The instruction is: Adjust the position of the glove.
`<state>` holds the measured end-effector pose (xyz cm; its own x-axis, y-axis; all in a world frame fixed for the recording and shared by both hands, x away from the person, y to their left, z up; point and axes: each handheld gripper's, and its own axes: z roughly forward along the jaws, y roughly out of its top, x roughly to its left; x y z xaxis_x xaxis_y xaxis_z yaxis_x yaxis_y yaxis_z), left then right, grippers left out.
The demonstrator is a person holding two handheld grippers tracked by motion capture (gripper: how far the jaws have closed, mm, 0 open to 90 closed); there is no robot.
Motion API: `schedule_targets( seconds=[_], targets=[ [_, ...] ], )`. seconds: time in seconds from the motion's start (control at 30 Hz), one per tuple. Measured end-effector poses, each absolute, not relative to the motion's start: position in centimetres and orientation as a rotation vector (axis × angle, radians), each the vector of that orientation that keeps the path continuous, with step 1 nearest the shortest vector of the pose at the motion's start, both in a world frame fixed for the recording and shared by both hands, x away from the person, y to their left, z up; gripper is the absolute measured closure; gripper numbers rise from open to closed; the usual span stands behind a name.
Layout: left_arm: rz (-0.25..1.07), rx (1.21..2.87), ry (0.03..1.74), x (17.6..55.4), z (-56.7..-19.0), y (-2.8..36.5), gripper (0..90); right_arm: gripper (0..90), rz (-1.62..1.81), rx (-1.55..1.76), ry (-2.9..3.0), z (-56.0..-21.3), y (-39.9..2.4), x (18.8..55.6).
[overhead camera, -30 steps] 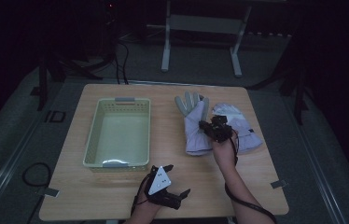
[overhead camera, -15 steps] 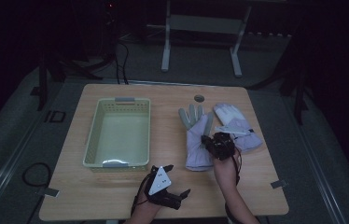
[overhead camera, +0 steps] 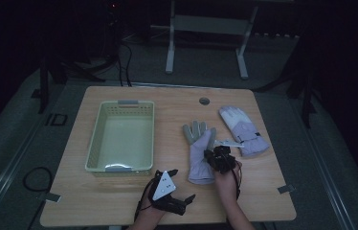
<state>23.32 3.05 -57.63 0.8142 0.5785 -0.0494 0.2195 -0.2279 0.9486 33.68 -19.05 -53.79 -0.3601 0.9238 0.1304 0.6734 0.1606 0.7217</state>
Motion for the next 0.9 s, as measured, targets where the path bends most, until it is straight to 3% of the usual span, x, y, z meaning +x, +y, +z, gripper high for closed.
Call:
schedule_targets(
  seconds=[0.23,0.67,0.77,0.9],
  targets=[
    [0.372,1.805,0.613,23.3,-57.6,3.1,0.2,78.9,1.027,1.510,2.089,-54.3,-19.2,33.5],
    [0.366,1.803,0.617,23.4,-57.6,3.1,0.2,49.2,1.098,1.292,2.114,-50.4,-23.6,35.2],
    [0.360,1.799,0.623,23.5,-57.6,3.1,0.2,53.3,1.102,1.272,2.105,-49.6,-25.5,36.0],
    [0.360,1.796,0.625,23.4,-57.6,3.1,0.2,50.9,1.080,1.224,2.091,-48.8,-27.8,37.2]
  ],
)
